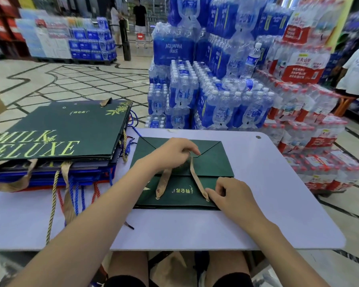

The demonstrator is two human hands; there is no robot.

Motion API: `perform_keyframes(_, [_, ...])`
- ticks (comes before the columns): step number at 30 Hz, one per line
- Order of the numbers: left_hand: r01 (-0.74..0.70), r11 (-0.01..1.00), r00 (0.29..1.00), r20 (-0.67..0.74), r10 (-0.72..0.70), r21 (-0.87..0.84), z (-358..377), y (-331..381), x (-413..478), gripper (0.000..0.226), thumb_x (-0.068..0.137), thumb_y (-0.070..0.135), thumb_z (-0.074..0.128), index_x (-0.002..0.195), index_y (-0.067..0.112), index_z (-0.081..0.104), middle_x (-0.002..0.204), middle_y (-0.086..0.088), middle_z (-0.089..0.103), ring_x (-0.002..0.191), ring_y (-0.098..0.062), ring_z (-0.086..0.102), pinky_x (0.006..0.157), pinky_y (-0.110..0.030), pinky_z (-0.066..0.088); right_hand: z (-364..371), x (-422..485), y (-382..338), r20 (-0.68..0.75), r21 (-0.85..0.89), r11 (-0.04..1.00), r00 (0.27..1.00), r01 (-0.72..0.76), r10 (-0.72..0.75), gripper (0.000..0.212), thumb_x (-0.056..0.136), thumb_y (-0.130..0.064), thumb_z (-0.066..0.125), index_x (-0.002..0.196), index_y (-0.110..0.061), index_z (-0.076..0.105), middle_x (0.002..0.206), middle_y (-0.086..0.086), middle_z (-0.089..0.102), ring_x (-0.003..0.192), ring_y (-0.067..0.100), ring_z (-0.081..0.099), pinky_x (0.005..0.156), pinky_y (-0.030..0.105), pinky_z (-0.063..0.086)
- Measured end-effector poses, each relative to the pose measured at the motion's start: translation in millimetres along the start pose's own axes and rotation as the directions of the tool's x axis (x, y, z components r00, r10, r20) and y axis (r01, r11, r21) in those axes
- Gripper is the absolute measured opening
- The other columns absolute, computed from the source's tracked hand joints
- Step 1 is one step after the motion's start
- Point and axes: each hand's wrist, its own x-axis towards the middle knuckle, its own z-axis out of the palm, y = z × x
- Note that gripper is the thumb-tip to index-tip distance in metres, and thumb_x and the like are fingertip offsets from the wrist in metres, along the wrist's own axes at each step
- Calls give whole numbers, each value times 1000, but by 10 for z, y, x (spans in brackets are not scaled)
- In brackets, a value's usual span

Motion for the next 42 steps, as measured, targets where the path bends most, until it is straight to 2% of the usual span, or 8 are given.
perform_keyframes(5, [-148, 922, 987, -7, 162, 359, 272, 194, -983, 59, 90, 58, 41, 142, 32, 40, 152, 5, 34, 143, -14, 24, 118, -40, 22, -245, -140, -4, -88, -387, 896, 976, -219, 200, 33, 96, -51, 43, 109, -22, 54, 101, -4, 54, 93, 20, 52, 74, 32, 41])
perform_keyframes(9, [28, 865, 993, 87, -82, 500, 638, 174, -1262, 89, 81, 82, 29, 151, 41, -7, 162, 5, -3, 148, -12, -13, 120, -40, -8, -372, -86, -83, 110, -150, 885, 882, -441, 458, 36, 92, -56, 51, 106, -24, 44, 88, -6, 50, 86, 22, 54, 68, 30, 39])
perform_keyframes(15, [59, 805, 997, -4, -71, 590, 655, 381, -1102, 89, 81, 78, 40, 151, 35, 6, 152, -2, 29, 138, -28, 26, 117, -43, 19, -468, 39, -74, 155, 167, 784, 802, -597, 578, 45, 84, -36, 67, 59, -19, 34, 55, -1, 36, 55, 21, 36, 54, 31, 24])
perform_keyframes(21, [54, 683, 995, 17, -97, 729, 586, 609, -953, 63, 88, 58, 48, 132, 13, 37, 123, -10, 51, 108, -31, 52, 70, -37, 37, -496, 20, -114, 275, 526, 622, 808, -580, 521, 17, 87, -15, 65, 80, -12, 49, 74, 10, 51, 65, 22, 44, 58, 29, 31])
perform_keyframes(29, [87, 662, 979, -185, 80, 745, 281, 853, -741, 33, 100, 38, 36, 120, 14, 43, 118, -8, 60, 95, -34, 62, 60, -35, 32, -689, 39, -441, 114, 905, 343, 919, -253, 377, 29, 101, -37, 48, 111, -14, 62, 93, 8, 73, 72, 21, 66, 60, 33, 47])
perform_keyframes(34, [130, 850, 783, -579, 228, 510, -162, 1033, -601, 37, 96, 43, 34, 113, 18, 54, 86, -10, 66, 66, -39, 61, 52, -35, 39, -414, -48, -587, 221, 835, 425, 921, -348, 321, 32, 97, -35, 56, 125, -20, 56, 112, 5, 69, 98, 19, 68, 86, 40, 54])
perform_keyframes(37, [93, 994, 651, -759, -11, 65, -281, 1131, -604, 33, 101, 42, 34, 101, 18, 56, 71, -4, 60, 67, -32, 54, 60, -35, 33, -112, -140, -641, 394, 795, 378, 877, -475, 274, 65, 81, -41, 77, 133, -27, 41, 118, 0, 64, 103, 15, 67, 90, 36, 56])
perform_keyframes(42, [-55, 848, 504, -748, -433, -528, -158, 1073, -676, 33, 102, 38, 40, 76, 23, 53, 73, 13, 58, 69, 1, 56, 63, -20, 40, 60, -123, -563, 380, 883, 86, 812, -461, 442, 51, 83, -26, 76, 126, -18, 49, 110, 8, 66, 85, 18, 67, 65, 30, 52])
